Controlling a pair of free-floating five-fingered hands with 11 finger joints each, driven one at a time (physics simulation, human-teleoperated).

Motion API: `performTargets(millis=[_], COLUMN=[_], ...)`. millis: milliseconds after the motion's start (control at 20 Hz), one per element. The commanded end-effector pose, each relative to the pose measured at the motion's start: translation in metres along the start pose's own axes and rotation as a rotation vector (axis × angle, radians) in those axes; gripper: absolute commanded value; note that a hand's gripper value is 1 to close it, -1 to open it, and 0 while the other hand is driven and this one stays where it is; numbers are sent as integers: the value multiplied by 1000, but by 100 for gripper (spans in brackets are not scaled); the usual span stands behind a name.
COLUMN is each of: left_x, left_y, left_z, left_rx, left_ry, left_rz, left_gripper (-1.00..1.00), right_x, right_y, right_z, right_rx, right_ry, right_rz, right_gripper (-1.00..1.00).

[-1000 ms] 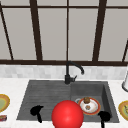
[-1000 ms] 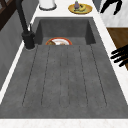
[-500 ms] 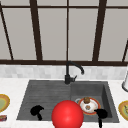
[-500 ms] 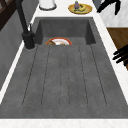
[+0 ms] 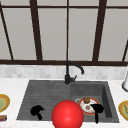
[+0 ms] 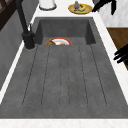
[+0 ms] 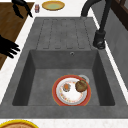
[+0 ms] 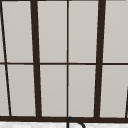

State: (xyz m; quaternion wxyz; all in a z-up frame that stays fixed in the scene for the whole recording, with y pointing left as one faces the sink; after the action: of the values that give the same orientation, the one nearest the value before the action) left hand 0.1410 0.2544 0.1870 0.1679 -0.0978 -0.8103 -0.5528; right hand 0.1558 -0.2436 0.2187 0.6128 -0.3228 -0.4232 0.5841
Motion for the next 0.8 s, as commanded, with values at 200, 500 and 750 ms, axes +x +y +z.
performTargets(millis=[200, 500, 750], left_x=[0, 0, 0], left_y=[0, 0, 0], left_z=[0, 0, 0], left_rx=[1, 2, 2], left_ry=[1, 1, 2], left_rz=[-1, -2, -3], left_gripper=[0, 0, 0], right_x=[19, 34, 48], right_y=[-17, -30, -44], right_z=[-40, -76, -110], right_rx=[-181, -316, -395], right_ry=[-16, -16, -13], right_rz=[13, 17, 19], right_gripper=[-100, -100, -100])
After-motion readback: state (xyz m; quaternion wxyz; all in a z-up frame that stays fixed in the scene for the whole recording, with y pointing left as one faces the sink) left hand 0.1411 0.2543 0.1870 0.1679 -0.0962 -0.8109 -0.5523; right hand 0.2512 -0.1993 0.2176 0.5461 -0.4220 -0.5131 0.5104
